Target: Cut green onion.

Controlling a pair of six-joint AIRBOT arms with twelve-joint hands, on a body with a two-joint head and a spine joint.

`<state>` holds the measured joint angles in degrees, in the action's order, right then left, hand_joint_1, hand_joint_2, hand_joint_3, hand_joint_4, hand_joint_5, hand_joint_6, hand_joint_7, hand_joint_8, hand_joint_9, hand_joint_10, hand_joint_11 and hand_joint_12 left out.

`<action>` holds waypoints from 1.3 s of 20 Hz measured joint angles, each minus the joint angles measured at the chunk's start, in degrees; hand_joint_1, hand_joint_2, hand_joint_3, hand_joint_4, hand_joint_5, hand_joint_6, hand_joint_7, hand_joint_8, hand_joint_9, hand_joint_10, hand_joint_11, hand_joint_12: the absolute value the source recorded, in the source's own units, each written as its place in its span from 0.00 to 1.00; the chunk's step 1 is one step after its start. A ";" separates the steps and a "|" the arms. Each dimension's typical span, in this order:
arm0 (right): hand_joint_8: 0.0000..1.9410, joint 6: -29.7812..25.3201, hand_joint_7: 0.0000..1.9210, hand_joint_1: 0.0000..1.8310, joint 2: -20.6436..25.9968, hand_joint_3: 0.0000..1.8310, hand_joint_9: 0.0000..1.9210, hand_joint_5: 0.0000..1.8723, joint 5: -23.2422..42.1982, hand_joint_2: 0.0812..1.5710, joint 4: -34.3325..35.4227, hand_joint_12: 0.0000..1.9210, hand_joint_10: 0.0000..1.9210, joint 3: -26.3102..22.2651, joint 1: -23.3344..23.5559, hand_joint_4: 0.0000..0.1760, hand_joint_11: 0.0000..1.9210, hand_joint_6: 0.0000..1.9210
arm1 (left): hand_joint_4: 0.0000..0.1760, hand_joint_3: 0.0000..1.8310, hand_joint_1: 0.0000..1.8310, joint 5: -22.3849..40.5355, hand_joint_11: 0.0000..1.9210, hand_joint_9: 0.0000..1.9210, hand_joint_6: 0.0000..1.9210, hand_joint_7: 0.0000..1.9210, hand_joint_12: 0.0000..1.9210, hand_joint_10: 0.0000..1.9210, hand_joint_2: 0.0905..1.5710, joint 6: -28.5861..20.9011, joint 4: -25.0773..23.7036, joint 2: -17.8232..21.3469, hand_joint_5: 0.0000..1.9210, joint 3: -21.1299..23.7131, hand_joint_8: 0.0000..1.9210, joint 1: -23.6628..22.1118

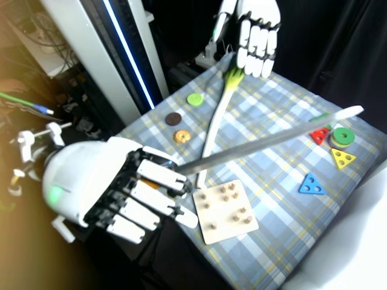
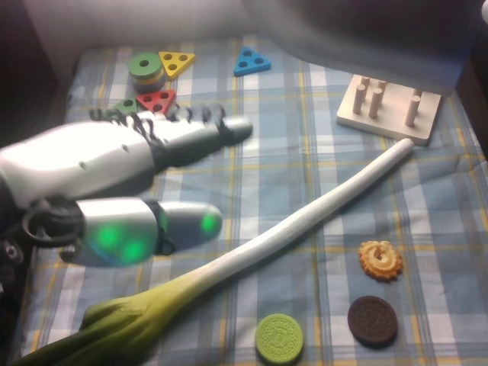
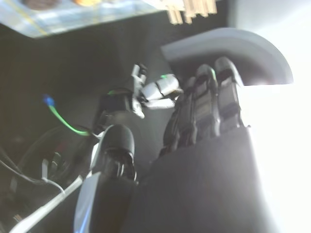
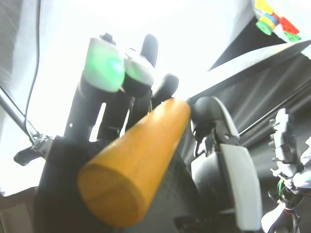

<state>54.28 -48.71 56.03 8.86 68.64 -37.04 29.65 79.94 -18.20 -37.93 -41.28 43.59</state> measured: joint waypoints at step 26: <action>1.00 -4.96 0.52 0.16 0.26 0.03 0.69 0.23 3.02 1.00 -8.61 1.00 1.00 -3.87 -1.07 0.26 0.76 0.98 | 0.00 0.00 0.00 -13.38 0.00 0.00 0.00 0.00 0.00 0.00 0.84 -0.15 -8.41 -9.03 0.00 -1.11 0.00 2.73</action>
<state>49.32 -48.45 59.05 0.25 64.77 -38.11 16.27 79.79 -26.61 -46.96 -42.39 46.33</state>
